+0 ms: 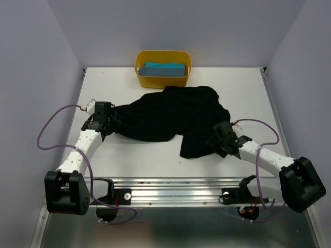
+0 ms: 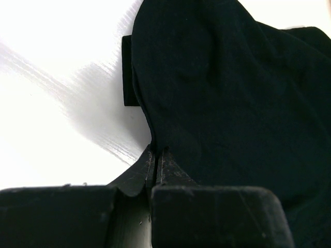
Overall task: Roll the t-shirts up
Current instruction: Flatten out the T-shirt at the center of the board.
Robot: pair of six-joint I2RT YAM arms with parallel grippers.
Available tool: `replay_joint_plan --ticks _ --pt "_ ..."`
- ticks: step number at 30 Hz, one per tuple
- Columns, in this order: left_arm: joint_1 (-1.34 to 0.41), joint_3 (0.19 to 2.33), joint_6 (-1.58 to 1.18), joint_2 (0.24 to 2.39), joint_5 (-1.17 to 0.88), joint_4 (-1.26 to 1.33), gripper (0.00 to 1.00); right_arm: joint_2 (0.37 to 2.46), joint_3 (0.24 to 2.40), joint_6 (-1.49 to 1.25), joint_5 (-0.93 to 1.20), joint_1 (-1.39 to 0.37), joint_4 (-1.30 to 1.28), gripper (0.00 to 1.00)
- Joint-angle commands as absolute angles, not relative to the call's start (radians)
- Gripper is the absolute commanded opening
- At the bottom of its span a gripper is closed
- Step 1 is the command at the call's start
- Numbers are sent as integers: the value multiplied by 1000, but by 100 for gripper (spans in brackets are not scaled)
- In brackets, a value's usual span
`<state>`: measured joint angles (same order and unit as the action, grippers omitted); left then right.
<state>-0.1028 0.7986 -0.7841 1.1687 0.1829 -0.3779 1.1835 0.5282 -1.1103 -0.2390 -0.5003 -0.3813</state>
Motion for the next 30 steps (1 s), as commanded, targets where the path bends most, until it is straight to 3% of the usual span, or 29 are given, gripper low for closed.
replay_joint_plan --ticks 1,5,6,9,10,12,22,30 --pt "-101 801 -764 1144 190 -362 0 1227 512 -1117 -278 -492 -279 66" --pt "-101 805 -761 1144 186 -362 0 1273 503 -1127 -293 -492 -236 54" --pt "-101 807 -758 1146 186 -365 0 1285 503 -1126 -302 -492 -227 42" --pt "-101 813 -753 1149 187 -370 0 1284 503 -1127 -319 -483 -227 22" --pt "-100 815 -753 1147 187 -371 0 1272 500 -1127 -322 -483 -229 10" --pt "-101 813 -747 1143 186 -368 0 1258 495 -1121 -330 -483 -230 1" --pt "-101 860 -664 1155 85 -310 0 1121 615 -979 -429 -419 -268 1" --pt "-101 1164 -545 1189 34 -287 0 1218 1018 -752 -312 -152 -267 1"
